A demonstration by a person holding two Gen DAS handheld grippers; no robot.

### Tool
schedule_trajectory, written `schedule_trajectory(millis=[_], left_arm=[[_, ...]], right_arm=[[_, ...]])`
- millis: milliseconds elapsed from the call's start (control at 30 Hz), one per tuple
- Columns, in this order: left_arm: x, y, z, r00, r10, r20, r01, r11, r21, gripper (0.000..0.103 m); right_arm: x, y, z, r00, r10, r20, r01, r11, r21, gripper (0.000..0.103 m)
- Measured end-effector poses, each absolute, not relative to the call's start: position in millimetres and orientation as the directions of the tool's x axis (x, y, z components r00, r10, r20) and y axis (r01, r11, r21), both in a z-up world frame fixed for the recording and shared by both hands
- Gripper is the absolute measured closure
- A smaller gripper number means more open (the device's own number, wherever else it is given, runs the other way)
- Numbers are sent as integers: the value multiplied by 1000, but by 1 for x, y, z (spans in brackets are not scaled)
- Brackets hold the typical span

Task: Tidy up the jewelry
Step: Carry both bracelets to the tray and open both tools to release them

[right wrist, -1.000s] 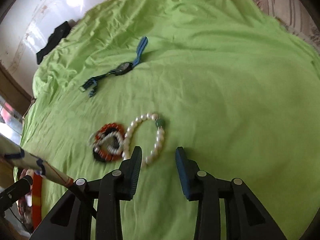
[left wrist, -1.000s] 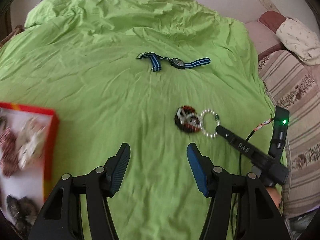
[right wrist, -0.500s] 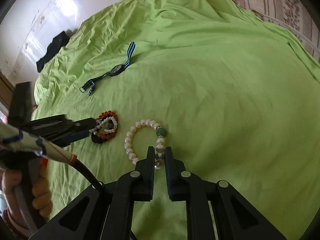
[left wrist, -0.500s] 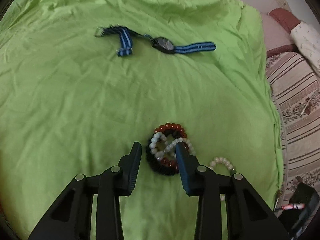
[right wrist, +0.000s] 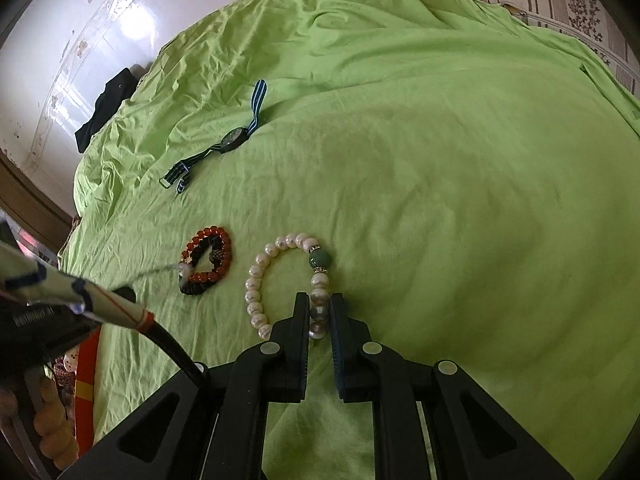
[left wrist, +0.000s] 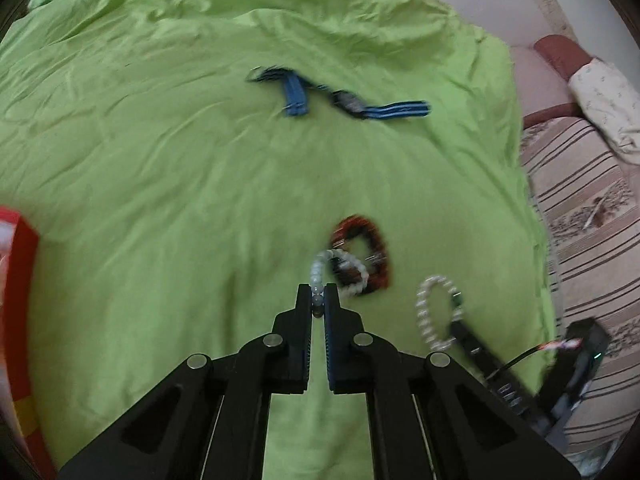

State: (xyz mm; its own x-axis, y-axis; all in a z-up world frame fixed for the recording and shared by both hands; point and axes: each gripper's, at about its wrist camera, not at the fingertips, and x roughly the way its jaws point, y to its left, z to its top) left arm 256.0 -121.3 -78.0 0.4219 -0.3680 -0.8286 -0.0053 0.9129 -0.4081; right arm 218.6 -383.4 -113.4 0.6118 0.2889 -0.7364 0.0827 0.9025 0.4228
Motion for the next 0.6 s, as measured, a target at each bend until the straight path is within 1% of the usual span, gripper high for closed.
schedule_trajectory(millis=[67,133,167,233,267,300,467,567,600], left_arm=[[255,-111,-86,413,-359,-837,-36,912,-409,98],[256,-105,-90,419,-372,-828,-67,897,-437,97],[256,-102,-90,431,-370,-823,-76,894,-442,95],[258,-102,-92,440,-360,-823,-77,898,-434,81],[259,-103,-93,445,-353,-823,-78,900,-428,67],[259,-104,-95,454,-348,-821,-79,901,-426,62],[265,-114,-105,459,-331,-825,-78,909,-409,57],[265,-123,-107,465,-296,-834,-70,927,-368,57],[265,-125,-107,462,-283,-840,-67,934,-351,64]], right_arm=[[219,-384,-113,613,289,-736,86,901,425,92],[219,-385,-114,612,293,-734,87,898,431,92],[219,-386,-114,612,295,-734,88,897,434,92],[220,-386,-115,611,296,-734,89,896,435,92],[220,-385,-115,610,293,-736,90,897,432,91],[221,-384,-116,609,293,-737,88,899,430,90],[226,-380,-117,613,291,-735,68,907,416,81],[228,-377,-119,619,280,-734,62,914,402,81],[229,-376,-119,623,275,-733,60,917,395,81]])
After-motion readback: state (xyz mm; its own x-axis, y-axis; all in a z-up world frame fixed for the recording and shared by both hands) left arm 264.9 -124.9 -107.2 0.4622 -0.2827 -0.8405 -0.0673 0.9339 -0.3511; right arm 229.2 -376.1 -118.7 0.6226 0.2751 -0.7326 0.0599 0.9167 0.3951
